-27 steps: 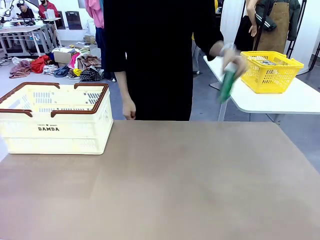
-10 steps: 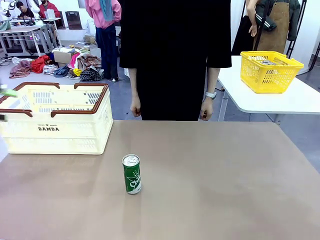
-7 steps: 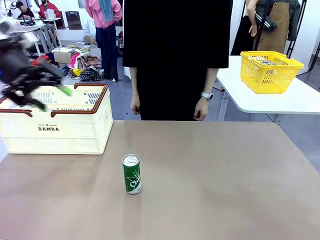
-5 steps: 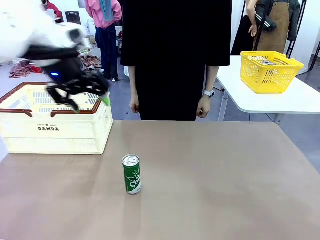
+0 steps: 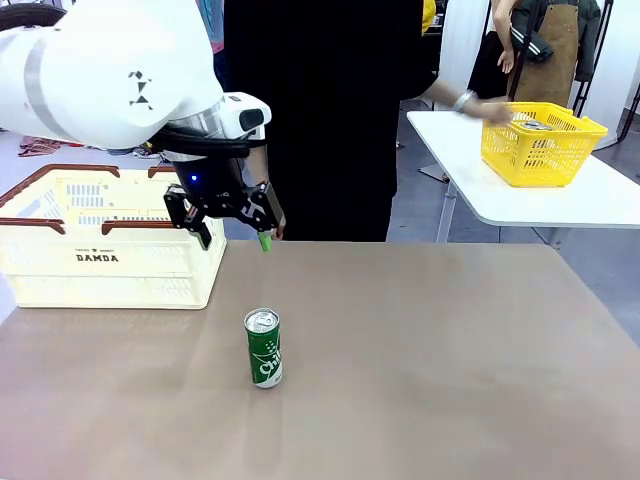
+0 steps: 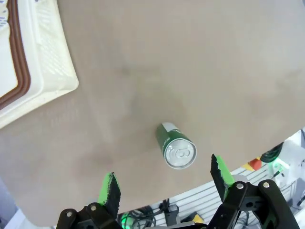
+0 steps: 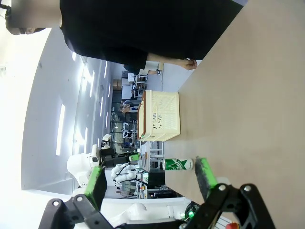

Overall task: Place the drinks into the Shopping basket.
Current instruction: Pick up one drink and place it into the Shopping basket.

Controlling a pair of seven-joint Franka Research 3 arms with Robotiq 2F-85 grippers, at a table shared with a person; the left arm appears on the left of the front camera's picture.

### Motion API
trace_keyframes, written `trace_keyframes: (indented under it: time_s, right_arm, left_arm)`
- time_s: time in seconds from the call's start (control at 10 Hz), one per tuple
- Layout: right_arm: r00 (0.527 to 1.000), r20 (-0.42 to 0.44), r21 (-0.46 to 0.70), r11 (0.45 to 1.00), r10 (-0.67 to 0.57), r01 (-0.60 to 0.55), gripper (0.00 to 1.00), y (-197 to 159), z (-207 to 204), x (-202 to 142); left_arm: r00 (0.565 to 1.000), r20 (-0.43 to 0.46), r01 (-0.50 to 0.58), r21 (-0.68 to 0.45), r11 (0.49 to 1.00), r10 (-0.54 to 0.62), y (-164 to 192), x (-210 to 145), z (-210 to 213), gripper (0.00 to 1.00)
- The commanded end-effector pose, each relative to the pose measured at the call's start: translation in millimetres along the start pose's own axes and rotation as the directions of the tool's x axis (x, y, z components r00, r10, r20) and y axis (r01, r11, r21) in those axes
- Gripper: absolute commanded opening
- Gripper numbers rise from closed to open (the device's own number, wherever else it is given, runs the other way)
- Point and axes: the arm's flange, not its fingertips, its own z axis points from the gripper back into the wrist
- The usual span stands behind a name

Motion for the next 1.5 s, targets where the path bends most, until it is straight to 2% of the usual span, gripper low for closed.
trace_keyframes:
  time_s: [0.0, 0.2, 0.3, 0.4, 0.5, 0.7, 0.9, 1.4]
  right_arm:
    - [1.000, -0.002, 0.008, 1.000, 0.000, 0.000, 1.00, 2, 1, 0]
    - [1.000, -0.002, 0.008, 1.000, 0.000, 0.000, 1.00, 2, 1, 0]
    - [1.000, -0.002, 0.008, 1.000, 0.000, 0.000, 1.00, 2, 1, 0]
    - [1.000, -0.002, 0.008, 1.000, 0.000, 0.000, 1.00, 2, 1, 0]
    - [1.000, -0.002, 0.008, 1.000, 0.000, 0.000, 1.00, 2, 1, 0]
    - [1.000, -0.002, 0.008, 1.000, 0.000, 0.000, 1.00, 2, 1, 0]
    - [1.000, -0.002, 0.008, 1.000, 0.000, 0.000, 1.00, 2, 1, 0]
    - [1.000, -0.002, 0.008, 1.000, 0.000, 0.000, 1.00, 2, 1, 0]
  left_arm:
    - [0.998, 0.043, -0.038, 0.016, 0.999, 0.038, 9, -1, 10, 1.00]
    - [1.000, 0.013, -0.009, -0.005, 1.000, 0.010, 6, 2, 5, 1.00]
    - [1.000, 0.008, 0.010, -0.147, 0.989, -0.009, 7, -16, 3, 1.00]
    - [0.999, -0.051, 0.004, -0.178, 0.984, -0.014, -2, -38, -7, 1.00]
    - [0.997, -0.083, -0.006, -0.139, 0.990, -0.005, -13, -48, -18, 1.00]
    - [0.989, -0.106, -0.112, -0.052, 0.992, 0.106, -23, -53, -38, 1.00]
    - [0.982, -0.133, -0.130, 0.015, 0.991, 0.131, -32, -42, -63, 1.00]
    - [0.964, -0.236, -0.115, 0.062, 0.991, 0.127, -48, -10, -114, 1.00]
